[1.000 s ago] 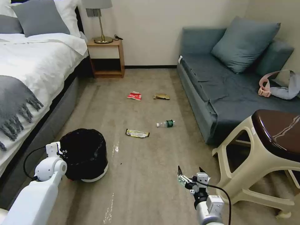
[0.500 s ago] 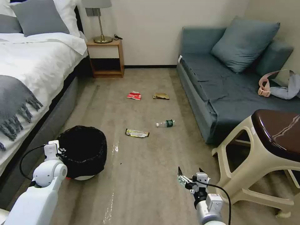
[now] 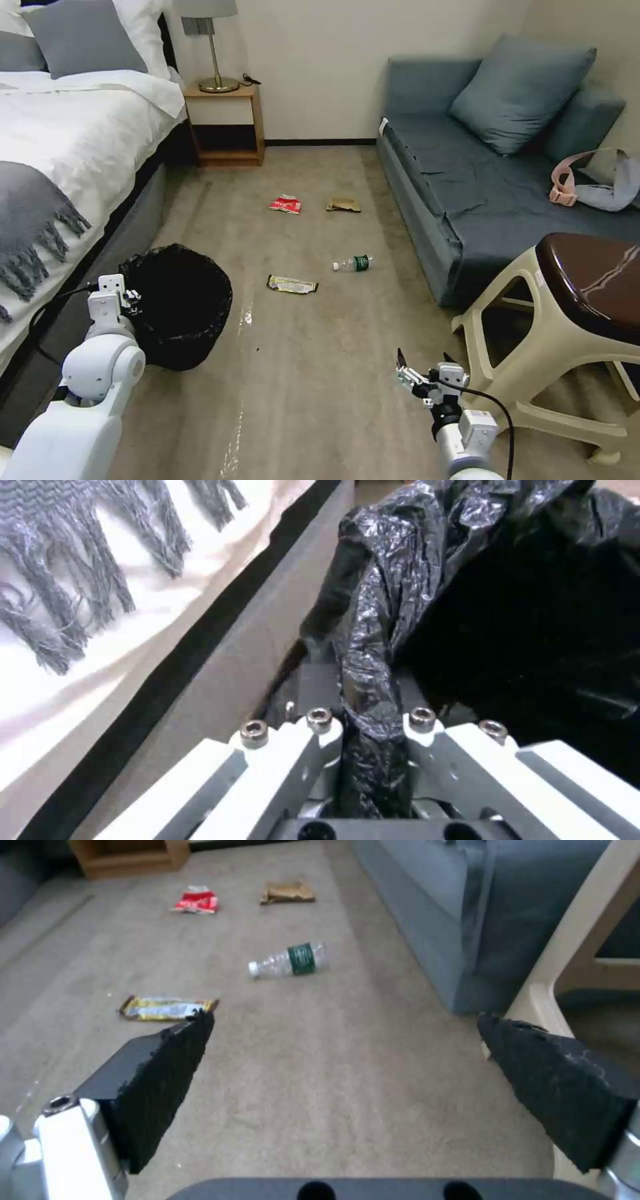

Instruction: Pick up the trash bin, then pick up the garbage on the floor and place it into the trash bin.

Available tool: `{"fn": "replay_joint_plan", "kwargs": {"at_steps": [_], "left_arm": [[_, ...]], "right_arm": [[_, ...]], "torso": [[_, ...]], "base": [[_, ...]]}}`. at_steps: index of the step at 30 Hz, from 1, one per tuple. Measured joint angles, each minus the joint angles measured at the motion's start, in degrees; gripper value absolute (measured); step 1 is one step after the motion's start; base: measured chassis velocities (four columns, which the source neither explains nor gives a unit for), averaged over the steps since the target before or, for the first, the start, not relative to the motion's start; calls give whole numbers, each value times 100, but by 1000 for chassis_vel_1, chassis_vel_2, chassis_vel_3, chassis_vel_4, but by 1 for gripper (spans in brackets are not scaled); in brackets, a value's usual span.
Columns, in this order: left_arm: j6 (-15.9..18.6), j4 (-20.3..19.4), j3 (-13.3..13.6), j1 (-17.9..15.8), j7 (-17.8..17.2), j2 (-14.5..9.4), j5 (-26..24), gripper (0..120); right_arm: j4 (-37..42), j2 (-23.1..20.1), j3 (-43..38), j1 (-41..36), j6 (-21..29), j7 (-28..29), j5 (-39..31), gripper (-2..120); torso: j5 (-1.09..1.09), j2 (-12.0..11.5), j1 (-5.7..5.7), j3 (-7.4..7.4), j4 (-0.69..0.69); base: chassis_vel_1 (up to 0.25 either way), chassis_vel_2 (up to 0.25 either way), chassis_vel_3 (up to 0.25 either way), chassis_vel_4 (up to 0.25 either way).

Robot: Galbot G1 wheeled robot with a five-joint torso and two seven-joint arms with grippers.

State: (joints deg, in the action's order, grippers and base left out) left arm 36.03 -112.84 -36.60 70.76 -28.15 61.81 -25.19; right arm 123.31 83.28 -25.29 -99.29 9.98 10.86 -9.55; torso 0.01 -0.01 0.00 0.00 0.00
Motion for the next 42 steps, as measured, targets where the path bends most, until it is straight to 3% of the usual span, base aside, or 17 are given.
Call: {"fn": "replay_joint_plan", "kwargs": {"at_steps": [22,42], "left_arm": [[-307,23,-144,387,111,74,290,3],[-391,165,-145,240,112,68,334,3]], "right_arm": [[-45,44,-100,-162,-334,-350,-195,100],[-215,48,-53,-61,-352,-365,-183,100]], "torso": [[-1,1,0,-1,0],[-1,1,0,-1,0]], "base": [[-5,4,5,-3],[-113,112,110,-109]]}}
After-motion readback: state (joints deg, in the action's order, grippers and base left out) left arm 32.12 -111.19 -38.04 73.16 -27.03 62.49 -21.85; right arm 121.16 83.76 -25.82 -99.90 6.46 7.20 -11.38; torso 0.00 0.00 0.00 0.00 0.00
